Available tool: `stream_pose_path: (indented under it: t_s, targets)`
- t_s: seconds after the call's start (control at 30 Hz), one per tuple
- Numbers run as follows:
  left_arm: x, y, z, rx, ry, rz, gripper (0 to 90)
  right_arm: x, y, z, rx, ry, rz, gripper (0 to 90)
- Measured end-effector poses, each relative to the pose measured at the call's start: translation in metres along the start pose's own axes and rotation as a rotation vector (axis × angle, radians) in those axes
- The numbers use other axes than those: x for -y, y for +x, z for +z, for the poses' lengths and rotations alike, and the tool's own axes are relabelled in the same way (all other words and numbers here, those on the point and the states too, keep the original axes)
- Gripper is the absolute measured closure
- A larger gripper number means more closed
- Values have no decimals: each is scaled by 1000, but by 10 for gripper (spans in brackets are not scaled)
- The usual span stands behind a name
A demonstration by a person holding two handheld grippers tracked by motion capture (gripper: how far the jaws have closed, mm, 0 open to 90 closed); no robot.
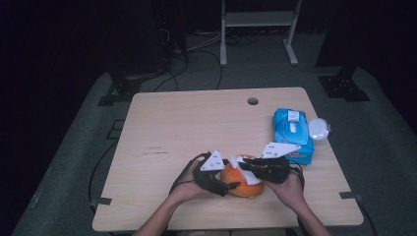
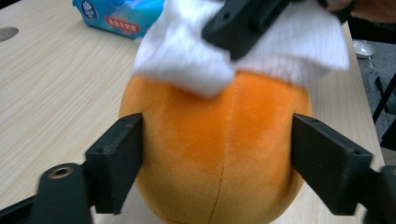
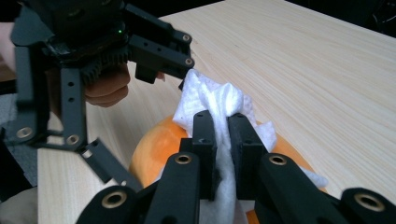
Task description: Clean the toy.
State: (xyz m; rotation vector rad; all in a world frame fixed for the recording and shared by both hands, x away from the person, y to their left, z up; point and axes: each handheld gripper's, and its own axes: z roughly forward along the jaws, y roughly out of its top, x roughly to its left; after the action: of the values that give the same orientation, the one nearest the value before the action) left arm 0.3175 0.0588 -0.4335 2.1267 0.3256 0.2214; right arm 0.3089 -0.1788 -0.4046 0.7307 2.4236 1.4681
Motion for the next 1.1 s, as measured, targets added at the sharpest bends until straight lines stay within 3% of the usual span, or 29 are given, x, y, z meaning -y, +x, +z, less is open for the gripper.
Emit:
stream_pose_path:
  t_s: [0.17, 0.27, 0.33, 0.43, 0.53, 0.6, 0.8, 0.93, 1.1]
  targets:
    - [9, 10, -4, 16, 37, -42, 223, 8, -12, -8, 53, 22, 18, 815]
    - [5, 9, -4, 13, 39, -40, 192, 12, -16, -9, 37, 13, 51, 814]
    - [1, 8, -4, 7, 24, -38, 137, 12, -13, -6, 41, 15, 39, 814]
    - [-5, 2, -6, 1, -28, -24, 127, 9, -6, -2, 22, 6, 31, 814]
    - [-6, -1, -5, -3, -9, 4, 165, 5, 4, 3, -10, 0, -1, 814]
    - [-3, 2, -6, 5, -1, -5, 213, 3, 8, 5, -10, 6, -12, 813]
    - [7, 13, -9, 22, 6, -55, 257, 9, -7, 0, 3, 3, 22, 814]
    - [9, 15, -10, 28, 8, -65, 258, 15, -18, -6, 20, -1, 61, 813]
    - [5, 14, -11, 23, 13, -60, 220, 14, -13, -5, 26, -1, 55, 813]
